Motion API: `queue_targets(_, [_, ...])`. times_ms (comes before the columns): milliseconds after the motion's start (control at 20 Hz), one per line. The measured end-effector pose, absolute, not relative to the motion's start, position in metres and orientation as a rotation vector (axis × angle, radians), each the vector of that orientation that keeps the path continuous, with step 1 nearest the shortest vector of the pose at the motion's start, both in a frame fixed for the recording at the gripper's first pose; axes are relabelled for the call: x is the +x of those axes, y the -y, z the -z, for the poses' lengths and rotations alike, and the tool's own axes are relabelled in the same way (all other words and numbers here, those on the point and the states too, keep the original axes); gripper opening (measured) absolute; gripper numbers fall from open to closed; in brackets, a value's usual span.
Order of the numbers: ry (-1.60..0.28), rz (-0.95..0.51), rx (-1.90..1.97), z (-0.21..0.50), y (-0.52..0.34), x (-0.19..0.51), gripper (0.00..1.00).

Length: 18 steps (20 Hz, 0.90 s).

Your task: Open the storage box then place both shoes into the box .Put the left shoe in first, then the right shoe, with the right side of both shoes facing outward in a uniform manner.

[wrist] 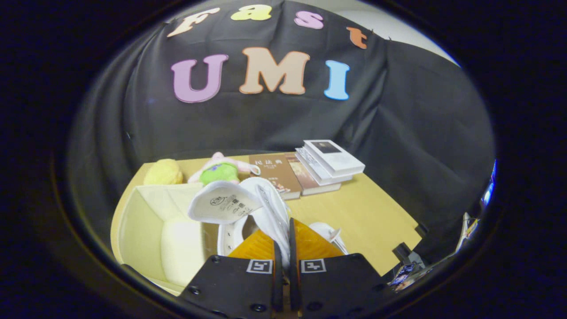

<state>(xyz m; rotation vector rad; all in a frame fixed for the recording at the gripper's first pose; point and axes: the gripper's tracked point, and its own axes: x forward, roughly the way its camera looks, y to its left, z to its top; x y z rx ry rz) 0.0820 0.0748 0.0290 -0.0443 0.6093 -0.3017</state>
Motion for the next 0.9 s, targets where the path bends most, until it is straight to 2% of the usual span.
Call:
queue_targets(200, [-0.556, 0.175, 0.000, -0.057, -0.141, 0.096, 0.09])
queue_targets(450, [-0.602, 0.026, 0.023, -0.025, -0.214, 0.113, 0.09])
queue_targets(900, [-0.901, 0.001, -0.092, 0.085, -0.257, 0.115, 0.09])
